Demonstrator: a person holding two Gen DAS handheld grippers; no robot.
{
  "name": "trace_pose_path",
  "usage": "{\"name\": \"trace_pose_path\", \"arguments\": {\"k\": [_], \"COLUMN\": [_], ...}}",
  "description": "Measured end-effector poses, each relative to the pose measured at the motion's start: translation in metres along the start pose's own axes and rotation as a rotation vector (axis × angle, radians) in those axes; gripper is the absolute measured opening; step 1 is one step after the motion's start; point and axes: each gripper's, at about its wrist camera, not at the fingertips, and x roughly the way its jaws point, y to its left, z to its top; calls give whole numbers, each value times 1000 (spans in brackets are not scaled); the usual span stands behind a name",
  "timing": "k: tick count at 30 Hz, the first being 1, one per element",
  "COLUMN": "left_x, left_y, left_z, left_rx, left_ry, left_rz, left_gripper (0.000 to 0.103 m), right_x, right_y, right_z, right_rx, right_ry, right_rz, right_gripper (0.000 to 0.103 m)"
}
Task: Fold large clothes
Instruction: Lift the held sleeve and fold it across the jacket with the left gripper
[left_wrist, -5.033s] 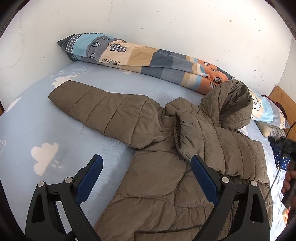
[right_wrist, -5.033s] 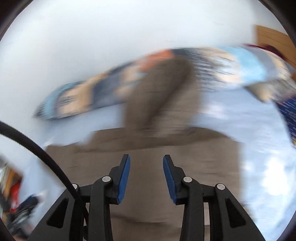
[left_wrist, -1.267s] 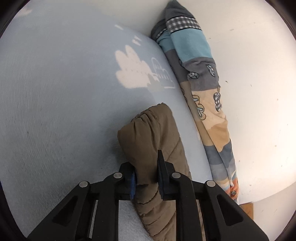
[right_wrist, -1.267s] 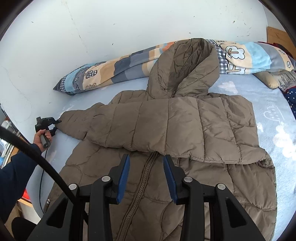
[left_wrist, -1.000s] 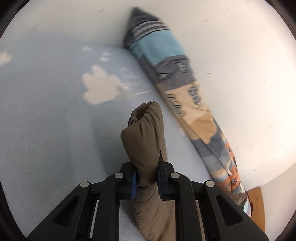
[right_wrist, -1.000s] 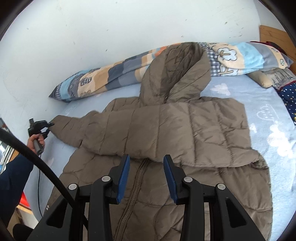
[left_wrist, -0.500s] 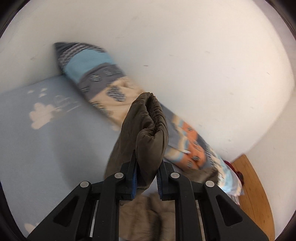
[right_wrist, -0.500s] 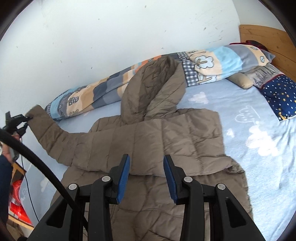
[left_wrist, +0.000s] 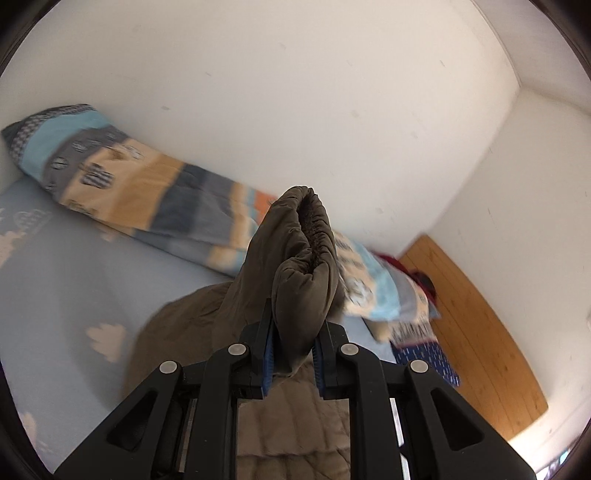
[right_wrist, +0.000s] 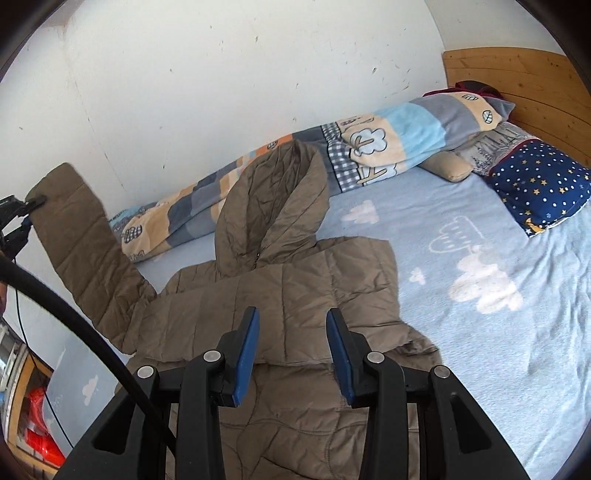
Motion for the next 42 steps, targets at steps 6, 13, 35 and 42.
{"name": "trace_pose_path", "arguments": {"k": [6,13,35,42], "left_x": [61,152,220,168], "left_y": [-46,-74,-95,-22], "left_z": [-53,-131,-228,-171], "left_rx": [38,25,107,233], "left_ry": [107,238,462,313], "left_rz": [-25,-30,-76,234], "left_gripper": [16,16,79,79], "right_x": [-19,-31,-30,9], "right_y": [-17,-26,-39,-28], "right_z": [5,9,18,19], "right_rx": [39,54,105,57], "right_ry": [-25,-47,-56,-5], "right_rz": [2,8,12,-22], "right_gripper": [41,41,41,31]}}
